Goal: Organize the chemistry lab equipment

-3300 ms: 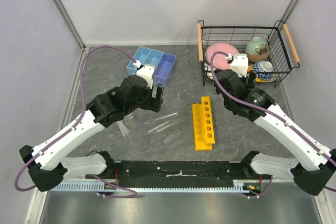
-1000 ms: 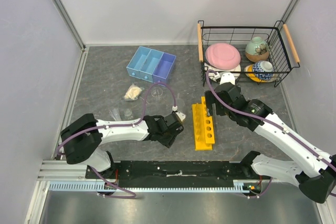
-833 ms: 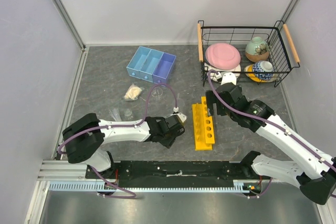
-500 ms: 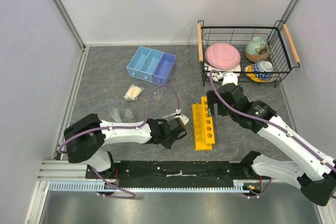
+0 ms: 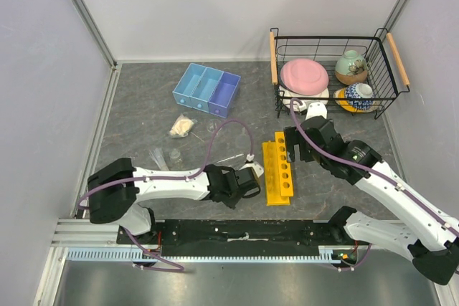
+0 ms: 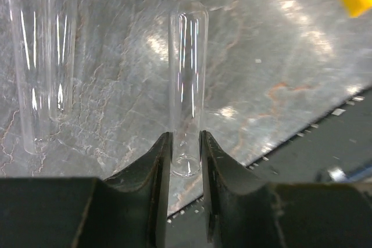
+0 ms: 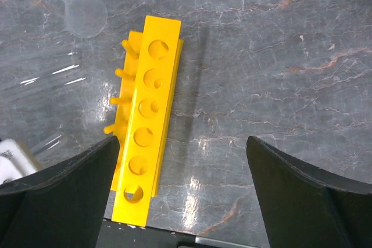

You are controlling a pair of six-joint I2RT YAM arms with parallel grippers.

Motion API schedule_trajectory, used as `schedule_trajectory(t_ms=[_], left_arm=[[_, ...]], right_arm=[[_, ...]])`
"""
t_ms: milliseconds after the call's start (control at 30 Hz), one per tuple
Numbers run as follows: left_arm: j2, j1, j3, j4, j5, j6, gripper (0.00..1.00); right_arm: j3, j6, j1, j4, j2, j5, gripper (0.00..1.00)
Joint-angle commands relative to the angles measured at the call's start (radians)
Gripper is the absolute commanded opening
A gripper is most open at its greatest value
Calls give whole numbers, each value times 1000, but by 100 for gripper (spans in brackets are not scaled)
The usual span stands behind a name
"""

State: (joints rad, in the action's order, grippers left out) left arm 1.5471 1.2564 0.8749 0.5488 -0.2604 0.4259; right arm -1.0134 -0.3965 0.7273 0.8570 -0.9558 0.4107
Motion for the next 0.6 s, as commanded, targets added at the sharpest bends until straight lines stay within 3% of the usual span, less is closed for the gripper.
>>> schedule_trajectory(t_ms=[0,300,433,567], left_arm=[[-103,20,134,79,68,-16,2],[-211,2,236,5,424,-147,2],[-271,-102,205,-103,630,-177,2],[-332,-233,116,-251,928,-162,2]], right_arm=[[-19,2,0,36,34,-79,98],[-108,41,1,43,55,-407,98],[-172,61,0,50,65,-573,98],[-220,44,0,37,78,-714,98]])
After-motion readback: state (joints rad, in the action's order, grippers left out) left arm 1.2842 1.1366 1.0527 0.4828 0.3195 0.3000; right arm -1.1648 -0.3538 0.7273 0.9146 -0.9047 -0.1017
